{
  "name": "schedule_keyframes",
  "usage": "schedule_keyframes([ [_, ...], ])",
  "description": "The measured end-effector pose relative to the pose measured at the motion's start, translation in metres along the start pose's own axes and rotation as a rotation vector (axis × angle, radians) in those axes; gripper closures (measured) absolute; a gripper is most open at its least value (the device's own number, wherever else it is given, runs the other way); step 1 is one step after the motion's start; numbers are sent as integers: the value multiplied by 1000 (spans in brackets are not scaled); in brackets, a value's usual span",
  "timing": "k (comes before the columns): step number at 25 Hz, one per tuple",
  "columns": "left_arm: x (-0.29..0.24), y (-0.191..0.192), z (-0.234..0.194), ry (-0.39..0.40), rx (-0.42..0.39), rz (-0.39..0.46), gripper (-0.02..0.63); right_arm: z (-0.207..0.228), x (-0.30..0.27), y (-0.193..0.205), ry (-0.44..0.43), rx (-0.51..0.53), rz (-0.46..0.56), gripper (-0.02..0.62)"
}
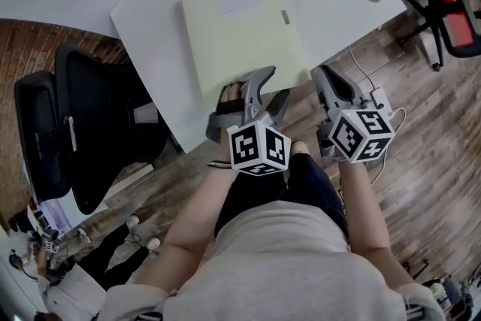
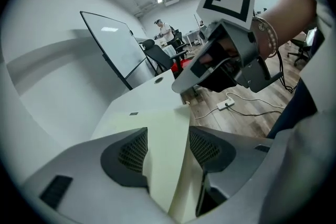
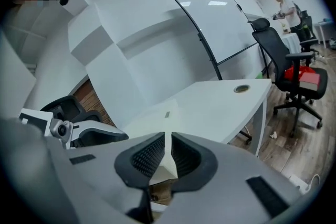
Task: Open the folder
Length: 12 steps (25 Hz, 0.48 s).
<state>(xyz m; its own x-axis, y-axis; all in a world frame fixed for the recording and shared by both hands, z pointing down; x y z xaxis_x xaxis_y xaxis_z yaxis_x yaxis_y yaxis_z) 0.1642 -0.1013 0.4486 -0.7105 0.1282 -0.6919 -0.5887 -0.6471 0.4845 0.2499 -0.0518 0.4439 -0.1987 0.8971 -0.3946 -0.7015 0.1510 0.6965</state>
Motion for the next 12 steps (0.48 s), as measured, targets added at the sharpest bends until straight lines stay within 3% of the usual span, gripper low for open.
schedule_keyframes([
  [3, -3, 2, 2, 11, -12, -6, 359, 5, -5, 1, -5, -41, 4, 558],
  [5, -4, 2, 3, 14, -15, -9, 359, 6, -8, 3, -16, -67, -7, 466],
  [12, -9, 5, 8, 25, -67, -26, 359, 12, -17, 11, -27, -118, -40, 460],
])
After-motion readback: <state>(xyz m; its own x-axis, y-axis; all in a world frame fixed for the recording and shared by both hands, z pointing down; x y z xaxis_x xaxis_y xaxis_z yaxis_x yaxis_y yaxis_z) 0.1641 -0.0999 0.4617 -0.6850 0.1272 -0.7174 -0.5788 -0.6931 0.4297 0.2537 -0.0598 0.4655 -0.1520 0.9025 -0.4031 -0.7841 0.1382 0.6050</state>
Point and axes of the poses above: the fingertips, and each gripper's own axes: x backward along the fingers, z to its right, y out of its underside, the point moved 2 cm from there along x, backward along the fingers, and after that the axes turned 9 degrees about -x, right-handed, at the moved point
